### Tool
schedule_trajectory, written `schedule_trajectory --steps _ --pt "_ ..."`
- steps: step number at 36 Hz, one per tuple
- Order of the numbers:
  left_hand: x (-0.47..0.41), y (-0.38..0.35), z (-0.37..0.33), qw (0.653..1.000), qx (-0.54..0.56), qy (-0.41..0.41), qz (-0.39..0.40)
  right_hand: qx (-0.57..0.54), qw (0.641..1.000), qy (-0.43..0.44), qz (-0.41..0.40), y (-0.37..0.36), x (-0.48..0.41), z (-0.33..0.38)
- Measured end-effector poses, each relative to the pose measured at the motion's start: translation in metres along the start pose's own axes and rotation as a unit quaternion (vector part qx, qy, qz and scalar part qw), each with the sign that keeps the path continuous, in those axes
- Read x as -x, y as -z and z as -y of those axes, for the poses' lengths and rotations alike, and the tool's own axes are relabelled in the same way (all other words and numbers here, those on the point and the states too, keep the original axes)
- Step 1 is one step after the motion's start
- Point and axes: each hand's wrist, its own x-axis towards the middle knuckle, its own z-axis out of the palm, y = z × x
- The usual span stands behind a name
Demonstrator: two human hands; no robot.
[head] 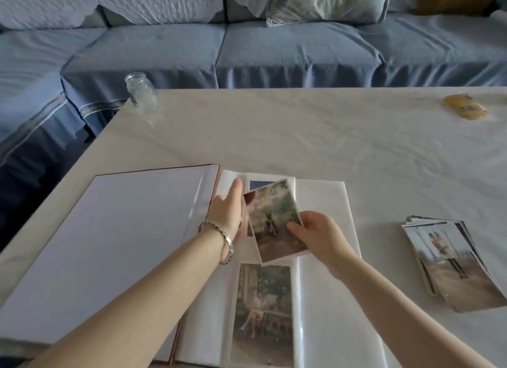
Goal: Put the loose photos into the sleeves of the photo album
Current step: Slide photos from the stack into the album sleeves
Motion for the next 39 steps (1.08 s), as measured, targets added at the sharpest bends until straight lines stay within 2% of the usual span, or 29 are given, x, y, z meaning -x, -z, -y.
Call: schedule_trajectory --steps 3,6,8,13,19,21,23,25,28,30,32,34,36,39 --pt "-0.005 0.001 0.004 0.999 0.005 0.030 -0.008 -0.084 0.996 -0.035 -0.018 0.006 0.003 -0.004" --pt "0.015 0.003 0.011 0.980 -0.171 -0.050 0.090 -0.166 0.982 -0.074 -0.042 0.008 0.005 -0.008" --pt "0.023 0.003 0.018 0.960 -0.238 -0.092 0.118 -0.195 0.976 -0.085 -0.050 0.010 0.005 -0.007" --pt "0.014 0.041 0.009 0.953 -0.281 -0.113 0.004 -0.202 0.975 -0.066 -0.066 0.014 0.006 -0.003" --pt "-0.003 0.114 0.003 0.895 -0.426 -0.091 -0.097 -0.133 0.990 -0.023 -0.033 0.005 0.009 0.004" --pt "-0.006 0.125 0.002 0.867 -0.469 -0.088 -0.144 -0.125 0.992 -0.021 -0.015 -0.002 0.010 0.008" --pt "-0.007 0.129 0.003 0.812 -0.547 -0.078 -0.190 -0.119 0.993 -0.022 -0.003 -0.008 0.011 0.011" --pt "-0.005 0.128 0.004 0.783 -0.587 -0.056 -0.199 -0.111 0.994 -0.023 0.006 -0.013 0.011 0.012" --pt "-0.010 0.126 0.014 0.783 -0.602 -0.071 -0.138 -0.113 0.993 -0.026 0.013 -0.018 0.013 0.013" --pt "-0.014 0.123 0.020 0.798 -0.583 -0.114 -0.102 -0.119 0.992 -0.029 0.012 -0.020 0.013 0.013" --pt "-0.010 0.116 0.019 0.810 -0.568 -0.114 -0.086 -0.133 0.990 -0.032 0.018 -0.021 0.015 0.014" --pt "-0.004 0.109 0.013 0.803 -0.582 -0.096 -0.086 -0.140 0.989 -0.032 0.023 -0.021 0.016 0.014" --pt "0.004 0.102 0.004 0.822 -0.551 -0.099 -0.108 -0.141 0.989 -0.031 0.023 -0.021 0.018 0.014" --pt "0.019 0.086 -0.008 0.861 -0.450 -0.205 -0.118 -0.145 0.989 -0.033 0.012 -0.021 0.019 0.013"
